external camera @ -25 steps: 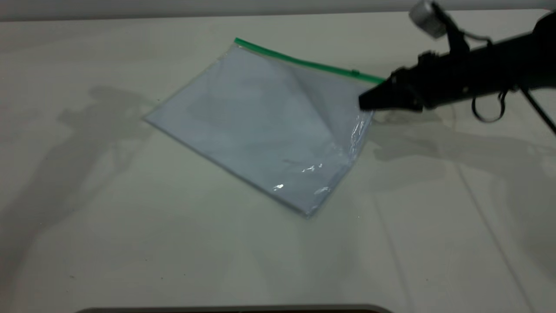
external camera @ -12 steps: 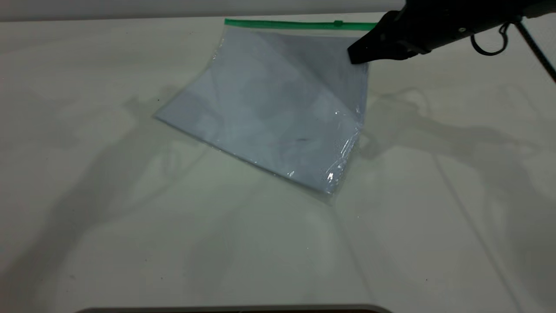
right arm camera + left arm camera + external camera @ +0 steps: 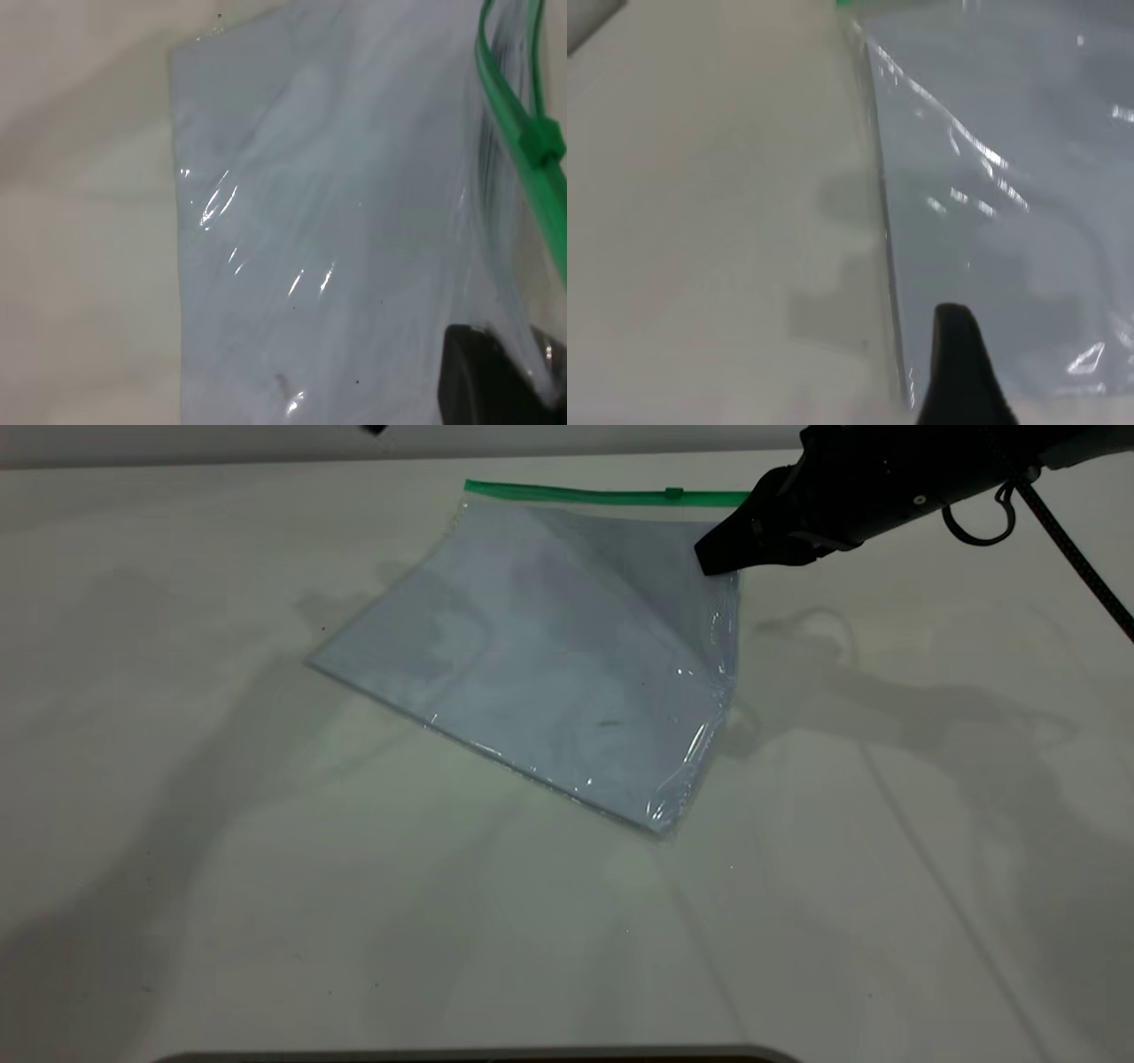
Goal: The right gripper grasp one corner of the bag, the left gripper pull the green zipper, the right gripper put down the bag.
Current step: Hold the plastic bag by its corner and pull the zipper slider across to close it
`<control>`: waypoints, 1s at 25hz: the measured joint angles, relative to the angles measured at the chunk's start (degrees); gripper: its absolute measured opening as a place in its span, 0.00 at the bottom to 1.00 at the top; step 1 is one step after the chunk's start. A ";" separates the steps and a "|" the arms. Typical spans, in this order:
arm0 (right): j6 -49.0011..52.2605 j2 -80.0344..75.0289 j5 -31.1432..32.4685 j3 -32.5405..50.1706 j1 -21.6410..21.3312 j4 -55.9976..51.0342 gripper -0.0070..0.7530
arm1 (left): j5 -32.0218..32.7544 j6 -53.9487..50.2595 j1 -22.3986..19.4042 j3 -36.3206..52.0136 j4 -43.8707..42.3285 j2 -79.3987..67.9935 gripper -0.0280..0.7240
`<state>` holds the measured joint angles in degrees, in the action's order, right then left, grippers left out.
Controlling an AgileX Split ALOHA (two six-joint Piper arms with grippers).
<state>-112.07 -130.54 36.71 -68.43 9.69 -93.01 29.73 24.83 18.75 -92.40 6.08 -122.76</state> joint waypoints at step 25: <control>0.00 0.00 0.91 0.00 2.31 7.12 0.05 | 17.13 65.43 1.72 -13.71 32.40 -11.83 0.65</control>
<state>-112.07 -130.54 37.61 -68.43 12.01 -85.89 46.86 90.26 20.47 -106.11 38.48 -134.59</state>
